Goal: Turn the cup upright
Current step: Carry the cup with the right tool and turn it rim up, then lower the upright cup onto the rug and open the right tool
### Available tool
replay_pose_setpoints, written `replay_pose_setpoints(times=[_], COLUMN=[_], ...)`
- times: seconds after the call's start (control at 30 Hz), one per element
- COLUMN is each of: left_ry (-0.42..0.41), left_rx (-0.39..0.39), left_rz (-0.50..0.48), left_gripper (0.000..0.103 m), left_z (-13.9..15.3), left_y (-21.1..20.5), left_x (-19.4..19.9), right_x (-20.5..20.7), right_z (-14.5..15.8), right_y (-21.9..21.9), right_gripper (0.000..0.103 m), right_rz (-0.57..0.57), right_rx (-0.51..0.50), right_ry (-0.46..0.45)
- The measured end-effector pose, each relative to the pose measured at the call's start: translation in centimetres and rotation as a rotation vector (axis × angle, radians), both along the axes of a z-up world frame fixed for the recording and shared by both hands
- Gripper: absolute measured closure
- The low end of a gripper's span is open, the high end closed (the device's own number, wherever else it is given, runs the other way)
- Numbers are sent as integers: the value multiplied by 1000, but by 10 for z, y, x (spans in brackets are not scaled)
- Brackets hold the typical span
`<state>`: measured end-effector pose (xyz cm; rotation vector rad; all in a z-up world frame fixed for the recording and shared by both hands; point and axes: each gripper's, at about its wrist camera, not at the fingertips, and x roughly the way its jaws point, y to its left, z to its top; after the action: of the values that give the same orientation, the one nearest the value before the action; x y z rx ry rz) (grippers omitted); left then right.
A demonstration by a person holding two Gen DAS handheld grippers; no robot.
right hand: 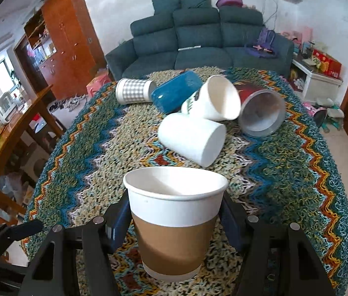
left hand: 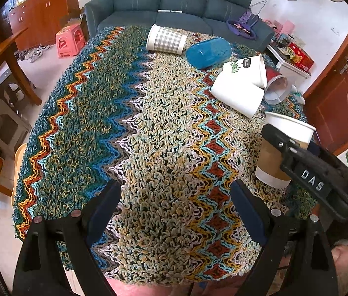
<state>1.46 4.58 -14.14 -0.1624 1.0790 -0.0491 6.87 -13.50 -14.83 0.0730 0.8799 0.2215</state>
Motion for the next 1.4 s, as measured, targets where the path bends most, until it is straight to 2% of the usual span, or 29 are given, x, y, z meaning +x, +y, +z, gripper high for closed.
replay_pose_setpoints(times=[0.27, 0.47, 0.7, 0.87, 1.03, 1.4], left_ry=[-7, -19, -35, -48, -53, -68], left_rx=[2, -8, -30, -37, -37, -34], left_rz=[-16, -10, -5, -9, -10, -16], left_gripper=[11, 11, 11, 11, 11, 11], left_z=[0, 3, 8, 12, 14, 20], left_y=[-11, -10, -8, -9, -11, -15], left_x=[0, -5, -13, -18, -21, -27], right_x=[-10, -19, -44, -54, -60, -79], right_z=[-15, -28, -25, -31, -31, -24], right_y=[-9, -10, -7, -9, -15, -14], right_gripper=[38, 38, 37, 36, 30, 28], right_rz=[-13, 10, 61, 65, 49, 133], right_rx=[-16, -42, -103, -125, -119, -116], right_ry=[-74, -54, -80, -38, -23, -6])
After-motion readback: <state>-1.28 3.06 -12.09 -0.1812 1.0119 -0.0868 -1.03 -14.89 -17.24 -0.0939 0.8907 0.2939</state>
